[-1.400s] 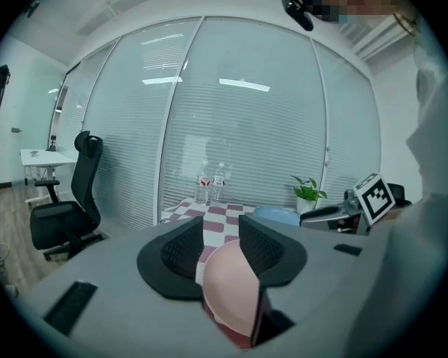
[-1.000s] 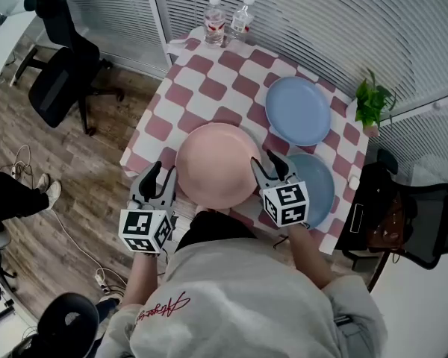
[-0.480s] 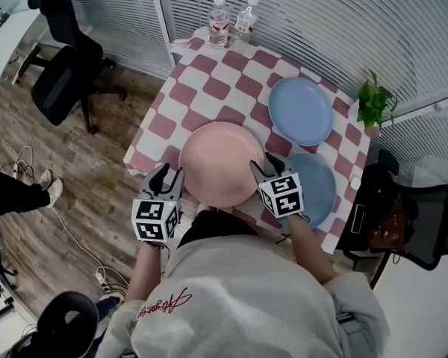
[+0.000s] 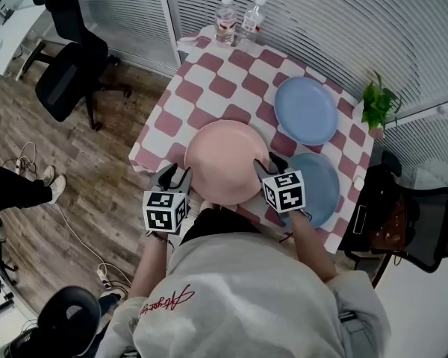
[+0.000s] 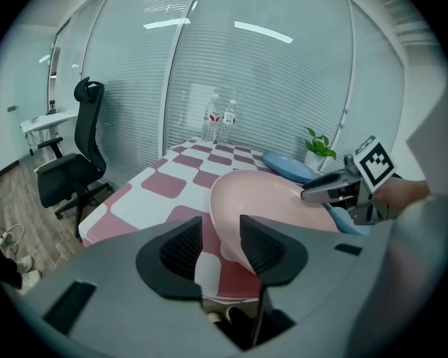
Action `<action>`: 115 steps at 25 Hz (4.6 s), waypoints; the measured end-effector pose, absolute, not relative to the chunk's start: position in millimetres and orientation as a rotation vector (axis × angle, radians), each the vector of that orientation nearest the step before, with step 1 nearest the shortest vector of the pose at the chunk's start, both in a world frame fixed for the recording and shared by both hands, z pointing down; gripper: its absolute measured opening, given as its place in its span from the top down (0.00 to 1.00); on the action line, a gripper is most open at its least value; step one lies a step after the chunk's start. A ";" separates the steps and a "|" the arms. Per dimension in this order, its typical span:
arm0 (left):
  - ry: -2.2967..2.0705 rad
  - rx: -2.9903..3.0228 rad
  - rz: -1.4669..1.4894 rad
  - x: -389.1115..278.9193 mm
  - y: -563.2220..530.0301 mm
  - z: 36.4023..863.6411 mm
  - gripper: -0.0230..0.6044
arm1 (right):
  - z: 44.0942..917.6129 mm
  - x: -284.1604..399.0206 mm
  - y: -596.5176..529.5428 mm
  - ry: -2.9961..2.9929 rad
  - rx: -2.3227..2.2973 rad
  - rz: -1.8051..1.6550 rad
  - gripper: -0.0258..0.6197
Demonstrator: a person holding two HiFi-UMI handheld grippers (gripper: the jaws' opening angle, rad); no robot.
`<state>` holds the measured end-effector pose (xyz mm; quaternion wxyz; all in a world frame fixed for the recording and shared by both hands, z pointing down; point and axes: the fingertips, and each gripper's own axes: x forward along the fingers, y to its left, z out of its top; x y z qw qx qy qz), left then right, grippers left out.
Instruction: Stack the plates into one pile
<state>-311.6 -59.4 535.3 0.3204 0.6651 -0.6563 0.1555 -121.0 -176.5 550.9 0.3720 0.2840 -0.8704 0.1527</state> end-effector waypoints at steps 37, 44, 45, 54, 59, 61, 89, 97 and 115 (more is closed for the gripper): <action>-1.674 1.673 0.527 -306.3 -67.0 550.6 0.80 | 544.1 -111.2 -184.8 -2.189 0.888 0.399 0.86; -1.718 1.725 0.531 -308.4 -75.6 530.6 0.80 | 518.1 -109.5 -187.2 -2.252 0.947 0.387 0.87; -1.718 1.731 0.530 -307.6 -76.0 528.5 0.80 | 515.7 -108.2 -186.7 -2.256 0.951 0.390 0.87; -1.727 1.795 0.501 -296.3 -81.3 508.6 0.81 | 495.8 -92.1 -184.8 -2.288 1.024 0.417 0.87; -1.708 1.847 0.505 -285.0 -86.7 499.0 0.81 | 482.7 -77.4 -183.2 -2.296 1.088 0.426 0.87; -1.704 1.871 0.505 -281.5 -89.6 493.4 0.81 | 475.6 -72.1 -182.1 -2.305 1.116 0.428 0.88; -1.397 2.254 0.592 -164.1 -135.8 467.0 0.81 | 451.8 65.4 -144.9 -2.125 1.603 0.520 0.88; -1.276 2.352 0.633 -125.0 -143.2 467.0 0.81 | 451.9 104.3 -125.8 -2.048 1.747 0.564 0.88; -1.130 2.457 0.701 -68.3 -149.3 467.6 0.81 | 453.6 156.6 -100.5 -1.949 1.896 0.619 0.88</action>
